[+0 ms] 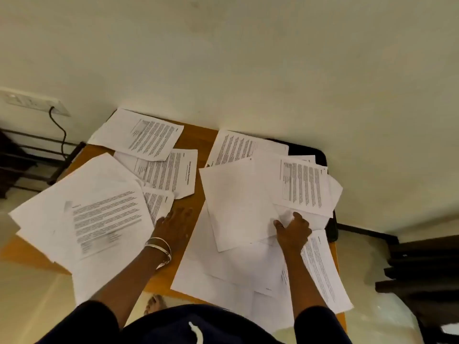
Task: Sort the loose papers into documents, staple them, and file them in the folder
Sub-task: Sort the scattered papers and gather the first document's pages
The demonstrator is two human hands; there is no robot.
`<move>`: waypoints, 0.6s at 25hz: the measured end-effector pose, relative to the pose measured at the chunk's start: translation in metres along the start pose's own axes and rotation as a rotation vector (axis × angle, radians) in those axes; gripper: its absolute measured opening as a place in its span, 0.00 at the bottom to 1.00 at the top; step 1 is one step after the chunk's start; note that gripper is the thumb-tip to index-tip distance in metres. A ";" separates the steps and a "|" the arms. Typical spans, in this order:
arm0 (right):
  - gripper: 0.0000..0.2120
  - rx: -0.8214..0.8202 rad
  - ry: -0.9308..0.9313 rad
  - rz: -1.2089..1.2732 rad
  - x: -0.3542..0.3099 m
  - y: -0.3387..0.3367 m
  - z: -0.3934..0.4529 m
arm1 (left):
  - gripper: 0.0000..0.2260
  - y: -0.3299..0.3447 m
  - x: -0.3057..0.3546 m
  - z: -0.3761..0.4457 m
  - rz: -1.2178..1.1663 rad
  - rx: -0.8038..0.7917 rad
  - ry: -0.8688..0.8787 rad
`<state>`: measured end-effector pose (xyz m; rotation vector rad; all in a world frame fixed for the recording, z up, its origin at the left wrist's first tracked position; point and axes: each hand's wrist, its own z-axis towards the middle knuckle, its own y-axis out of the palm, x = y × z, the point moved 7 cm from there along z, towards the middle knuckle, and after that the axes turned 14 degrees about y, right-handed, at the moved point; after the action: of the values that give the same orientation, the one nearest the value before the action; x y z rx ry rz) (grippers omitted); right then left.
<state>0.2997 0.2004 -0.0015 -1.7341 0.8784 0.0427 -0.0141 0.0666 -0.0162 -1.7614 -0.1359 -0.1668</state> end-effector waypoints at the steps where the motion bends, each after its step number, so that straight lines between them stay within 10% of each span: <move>1: 0.36 -0.007 0.039 0.006 0.001 0.001 0.004 | 0.28 0.003 0.000 -0.004 -0.048 -0.063 -0.031; 6: 0.33 -0.052 0.107 -0.236 -0.004 0.025 0.020 | 0.15 0.000 0.004 -0.041 -0.500 0.106 -0.259; 11: 0.12 -0.041 0.141 0.215 -0.014 0.015 0.003 | 0.10 -0.001 0.001 -0.064 -0.779 0.220 -0.518; 15: 0.06 0.276 -0.567 0.375 -0.060 -0.043 -0.098 | 0.08 -0.015 0.008 -0.061 -1.241 0.368 -0.706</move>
<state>0.2422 0.1529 0.0961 -1.1868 0.7277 0.6044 -0.0109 0.0097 0.0110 -1.0800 -1.6545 -0.3650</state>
